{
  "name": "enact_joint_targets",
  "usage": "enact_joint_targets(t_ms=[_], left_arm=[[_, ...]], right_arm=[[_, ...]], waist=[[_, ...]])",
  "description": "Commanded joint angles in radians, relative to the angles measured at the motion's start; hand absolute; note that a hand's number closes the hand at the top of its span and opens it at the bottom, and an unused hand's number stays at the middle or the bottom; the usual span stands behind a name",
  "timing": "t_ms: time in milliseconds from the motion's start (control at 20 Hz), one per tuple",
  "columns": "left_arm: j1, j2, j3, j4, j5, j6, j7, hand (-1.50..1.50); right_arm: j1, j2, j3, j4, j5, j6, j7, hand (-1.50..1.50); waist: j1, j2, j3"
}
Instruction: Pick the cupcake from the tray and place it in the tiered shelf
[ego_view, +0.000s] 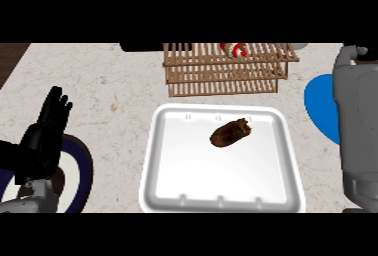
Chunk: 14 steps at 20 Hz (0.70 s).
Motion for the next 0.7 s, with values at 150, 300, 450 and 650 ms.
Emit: enact_joint_targets(t_ms=[150,300,450,650], left_arm=[[0.005,0.008,0.027,0.051,0.008,-0.02,-0.058,0.0],[0.02,-0.009,0.012,-0.008,0.002,-0.003,-0.017,0.0],[0.03,-0.05,-0.041,0.001,-0.05,0.023,-0.04,0.0],[0.015,-0.009,0.0,-0.011,-0.015,-0.021,-0.009,0.0]], right_arm=[[0.292,-0.083,-0.028,-0.425,-0.111,0.195,0.126,-1.5],[0.401,-0.122,-0.084,-0.562,-0.221,0.277,0.125,-1.5],[0.427,-0.212,-0.207,-0.533,-0.361,0.348,0.065,-1.5],[0.493,-0.221,-0.236,-0.624,-0.442,0.386,0.091,-1.5]], waist=[[-0.011,0.001,0.0],[0.0,0.002,0.0],[0.008,0.006,0.001],[0.016,0.007,0.0]])
